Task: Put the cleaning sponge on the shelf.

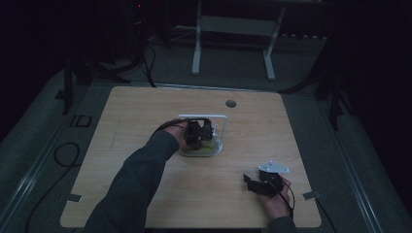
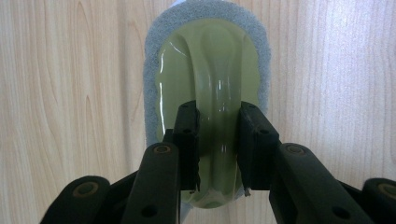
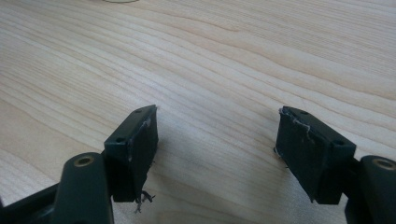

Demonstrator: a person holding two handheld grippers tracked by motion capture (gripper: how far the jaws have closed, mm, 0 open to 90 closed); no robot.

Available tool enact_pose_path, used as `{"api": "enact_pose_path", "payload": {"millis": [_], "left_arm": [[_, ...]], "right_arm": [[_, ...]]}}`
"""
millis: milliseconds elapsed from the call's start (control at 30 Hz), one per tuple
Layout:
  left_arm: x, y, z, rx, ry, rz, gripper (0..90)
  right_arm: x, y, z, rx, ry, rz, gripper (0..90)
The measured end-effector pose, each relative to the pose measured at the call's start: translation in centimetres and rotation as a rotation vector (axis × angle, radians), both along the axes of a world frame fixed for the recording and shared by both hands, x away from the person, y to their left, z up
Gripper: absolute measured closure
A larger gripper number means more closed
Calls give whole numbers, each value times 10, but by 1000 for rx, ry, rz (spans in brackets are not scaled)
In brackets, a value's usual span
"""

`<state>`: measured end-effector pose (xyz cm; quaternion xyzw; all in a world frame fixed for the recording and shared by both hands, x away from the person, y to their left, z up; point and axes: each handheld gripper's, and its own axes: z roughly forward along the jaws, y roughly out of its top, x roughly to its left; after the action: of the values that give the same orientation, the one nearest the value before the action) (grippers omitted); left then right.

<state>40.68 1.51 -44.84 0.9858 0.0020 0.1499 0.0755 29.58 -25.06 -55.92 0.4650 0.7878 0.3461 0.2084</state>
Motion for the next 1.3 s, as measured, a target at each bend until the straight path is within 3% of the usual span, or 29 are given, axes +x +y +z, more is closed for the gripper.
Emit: {"api": "enact_pose_path", "payload": {"millis": [367, 733, 967, 1100, 1300], "left_arm": [[1, -4, -5, 14, -26, -1, 714], [2, -11, -11, 22, -82, 0, 711], [3, -11, -12, 19, -89, 3, 711], [3, -14, -15, 41, -126, 3, 712], [5, -14, -16, 44, -136, 6, 713]], "right_arm": [[0, 0, 0, 0, 1, 0, 290], [0, 0, 0, 0, 0, 1, 290], [-1, 0, 0, 1, 1, 1, 290], [-1, 0, 0, 0, 1, 2, 290], [-1, 0, 0, 0, 0, 2, 290]]}}
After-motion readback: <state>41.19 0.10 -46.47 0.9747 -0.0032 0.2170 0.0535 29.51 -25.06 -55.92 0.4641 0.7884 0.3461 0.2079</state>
